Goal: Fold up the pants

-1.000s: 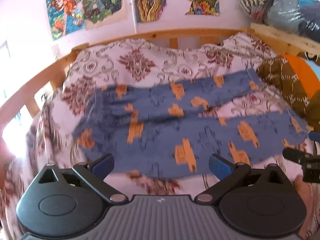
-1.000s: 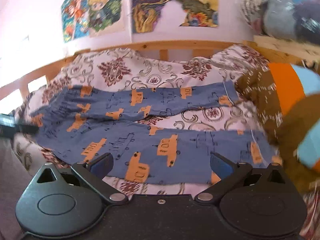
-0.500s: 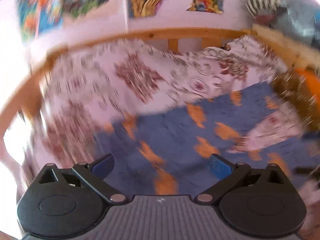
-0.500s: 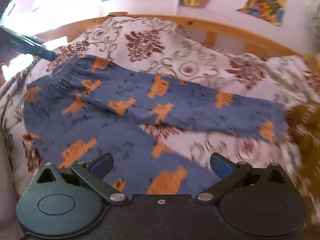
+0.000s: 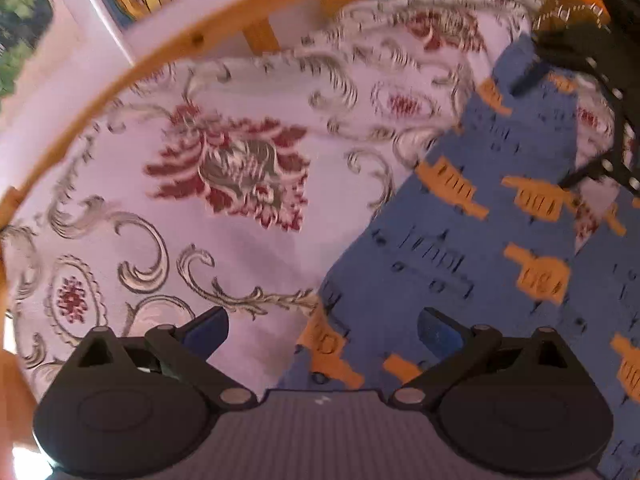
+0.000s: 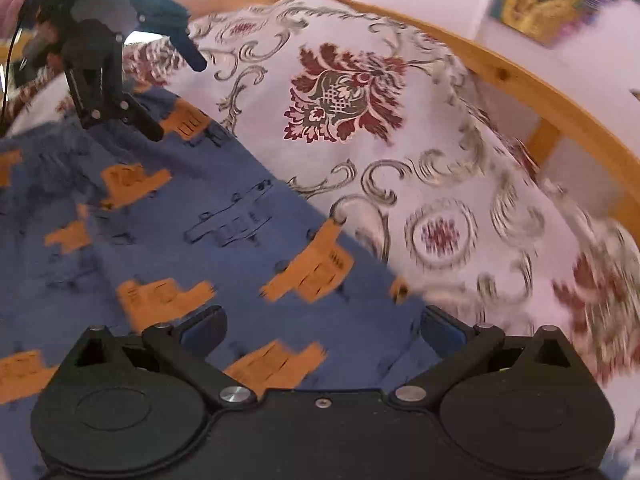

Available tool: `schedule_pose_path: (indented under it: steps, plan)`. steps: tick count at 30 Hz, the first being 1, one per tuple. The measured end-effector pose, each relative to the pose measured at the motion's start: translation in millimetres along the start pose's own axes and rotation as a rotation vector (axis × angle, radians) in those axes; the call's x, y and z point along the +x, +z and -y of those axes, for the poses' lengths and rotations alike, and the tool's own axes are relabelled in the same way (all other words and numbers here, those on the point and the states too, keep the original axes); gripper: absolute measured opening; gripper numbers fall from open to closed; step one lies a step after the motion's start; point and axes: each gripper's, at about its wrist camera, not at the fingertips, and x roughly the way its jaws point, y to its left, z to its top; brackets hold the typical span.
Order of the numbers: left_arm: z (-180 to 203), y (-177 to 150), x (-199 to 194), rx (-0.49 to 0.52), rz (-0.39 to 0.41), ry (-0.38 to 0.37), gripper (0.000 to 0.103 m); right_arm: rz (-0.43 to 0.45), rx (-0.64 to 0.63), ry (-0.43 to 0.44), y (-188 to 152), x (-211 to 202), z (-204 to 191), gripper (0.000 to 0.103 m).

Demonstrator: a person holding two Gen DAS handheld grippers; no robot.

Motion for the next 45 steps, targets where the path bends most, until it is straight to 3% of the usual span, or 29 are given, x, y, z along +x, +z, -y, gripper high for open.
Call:
schedule_pose_path:
  steps: [7, 11, 14, 15, 17, 18, 19, 25, 33, 39, 45]
  plan:
    - [-17, -3, 16, 0.026, -0.038, -0.049, 0.103, -0.036, -0.088, 0.042, 24, 45, 13, 0.102]
    - [-19, 0, 21, 0.035, -0.039, -0.063, 0.101, -0.079, -0.115, 0.048, 29, 61, 13, 0.085]
    - [-21, -1, 22, 0.041, -0.047, -0.069, 0.084, -0.106, -0.145, 0.005, 30, 68, 14, 0.072]
    - [-22, -1, 22, 0.046, -0.051, -0.067, 0.077, -0.111, -0.147, -0.009, 30, 69, 15, 0.062]
    - [-21, -2, 23, 0.056, -0.069, -0.057, 0.055, -0.119, -0.148, -0.037, 29, 69, 18, 0.044]
    - [-21, -3, 24, 0.066, -0.079, -0.053, 0.034, -0.120, -0.156, -0.051, 29, 69, 19, 0.036]
    - [-19, -3, 24, 0.079, -0.091, -0.046, 0.024, -0.119, -0.164, -0.059, 29, 67, 20, 0.033]
    - [-8, -8, 17, 0.142, -0.094, -0.017, 0.006, -0.152, -0.185, -0.079, 28, 61, 23, 0.000]
    - [-2, -5, 2, 0.094, -0.063, 0.066, 0.002, -0.136, -0.186, -0.103, 20, 45, 12, 0.000]
    - [16, -7, -24, 0.116, 0.020, 0.144, 0.001, -0.043, -0.158, -0.195, 8, 9, -7, 0.000]
    - [39, -21, -63, 0.163, 0.134, 0.198, 0.001, 0.059, -0.141, -0.303, -13, -44, -51, 0.000]
